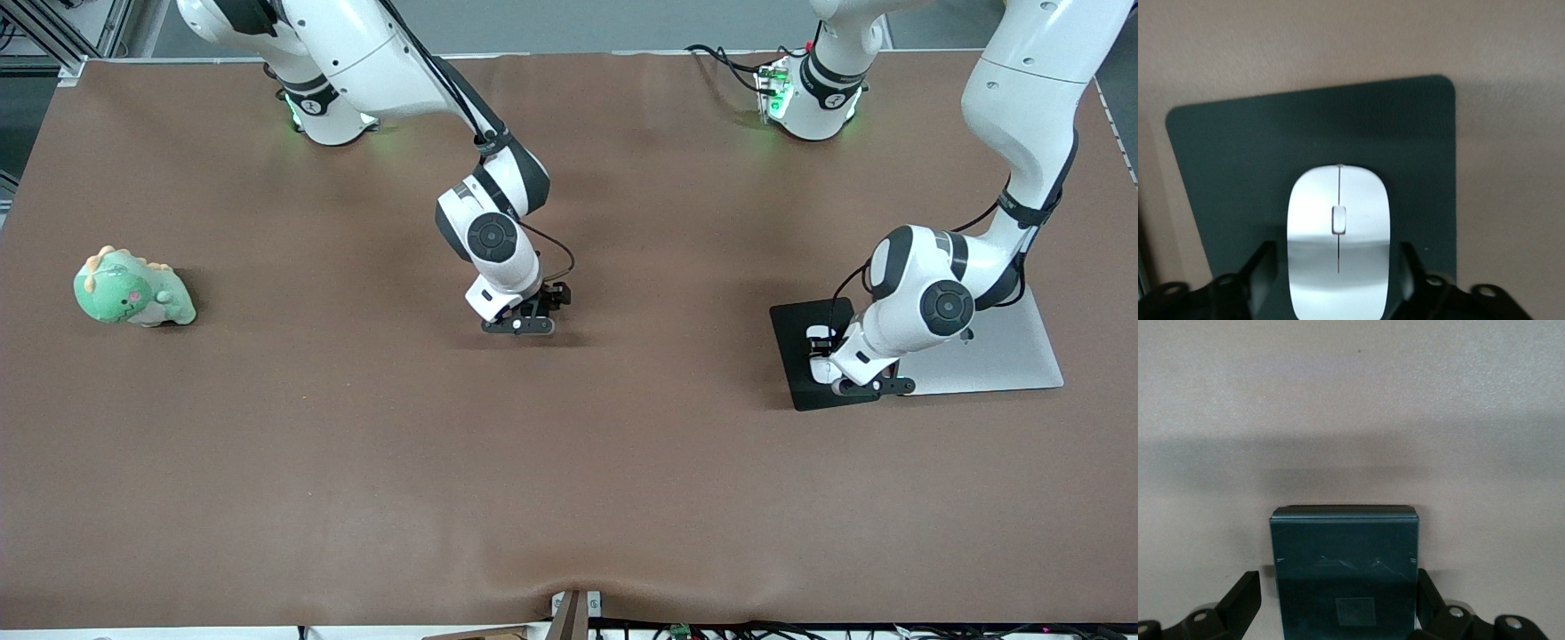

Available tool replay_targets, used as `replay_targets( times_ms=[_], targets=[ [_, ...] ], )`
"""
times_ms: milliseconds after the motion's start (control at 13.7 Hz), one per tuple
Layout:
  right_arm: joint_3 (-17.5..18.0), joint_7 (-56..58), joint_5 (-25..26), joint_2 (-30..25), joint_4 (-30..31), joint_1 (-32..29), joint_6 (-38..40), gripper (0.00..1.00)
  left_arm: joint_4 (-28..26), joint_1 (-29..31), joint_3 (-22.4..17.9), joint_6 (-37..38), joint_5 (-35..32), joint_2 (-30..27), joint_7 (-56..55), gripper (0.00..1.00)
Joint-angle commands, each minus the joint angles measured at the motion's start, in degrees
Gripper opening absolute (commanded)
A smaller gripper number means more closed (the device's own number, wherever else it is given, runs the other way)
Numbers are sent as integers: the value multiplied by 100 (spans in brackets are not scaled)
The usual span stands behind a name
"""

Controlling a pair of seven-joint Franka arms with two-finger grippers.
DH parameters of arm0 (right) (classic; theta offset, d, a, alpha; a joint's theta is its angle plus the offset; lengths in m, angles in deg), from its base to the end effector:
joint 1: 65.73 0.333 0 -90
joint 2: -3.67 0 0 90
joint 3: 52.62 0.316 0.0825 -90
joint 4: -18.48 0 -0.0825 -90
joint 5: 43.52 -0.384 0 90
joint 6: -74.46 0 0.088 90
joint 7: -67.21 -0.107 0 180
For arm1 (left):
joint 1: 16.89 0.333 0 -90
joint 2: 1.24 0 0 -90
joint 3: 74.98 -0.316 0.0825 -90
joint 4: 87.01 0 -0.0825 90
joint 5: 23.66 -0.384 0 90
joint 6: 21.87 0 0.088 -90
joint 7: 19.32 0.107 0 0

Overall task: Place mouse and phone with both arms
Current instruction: 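Set the mouse on the mousepad while the right gripper grasps the phone, then raise the left gripper away while the right gripper lifts the phone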

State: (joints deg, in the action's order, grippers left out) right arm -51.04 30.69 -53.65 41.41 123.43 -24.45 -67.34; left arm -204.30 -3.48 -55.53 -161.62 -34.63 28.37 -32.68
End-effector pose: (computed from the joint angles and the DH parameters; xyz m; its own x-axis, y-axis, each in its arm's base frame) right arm 0.4726 0.4365 0.1687 0.9951 -0.0309 -0.0935 -0.0388 -0.9957 -0.0841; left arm 0.5818 -0.0608 0.1896 0.9957 0.0077 -0.0928 0.0110 -0.9993 0.0346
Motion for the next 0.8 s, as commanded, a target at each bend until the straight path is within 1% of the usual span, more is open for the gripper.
replay_targets(
  times_ms=[0,73,146,219,292,365,439,512,658,731],
  targets=[
    [-61,-5,-24,5,26,30,-58,80,179,12,15,53,16,-349,-9,100],
    [-61,-4,-24,5,26,29,-49,61,284,12,33,288,16,-568,0,100],
    [-61,22,-24,-3,26,12,-23,33,546,21,129,665,16,-745,0,100],
    [-61,152,-24,-12,17,-6,3,7,914,21,164,1217,25,-929,9,100],
    [-61,302,-24,-21,17,-15,21,0,1405,21,165,1831,17,-1027,53,100],
    [-78,347,-24,-47,17,-15,38,0,1915,21,165,2420,25,-1071,62,100],
    [-79,356,-33,-100,-9,-93,213,0,2416,30,165,2966,25,-1072,70,100],
    [-79,347,-33,-187,-62,-172,562,0,2856,65,165,3397,34,-1080,105,100],
    [-96,338,-33,-468,-115,-260,1222,0,3438,109,174,3971,69,-1255,106,100],
    [-96,321,-41,-591,-115,-348,1486,0,3589,109,148,4051,69,-1395,106,100]
  ],
)
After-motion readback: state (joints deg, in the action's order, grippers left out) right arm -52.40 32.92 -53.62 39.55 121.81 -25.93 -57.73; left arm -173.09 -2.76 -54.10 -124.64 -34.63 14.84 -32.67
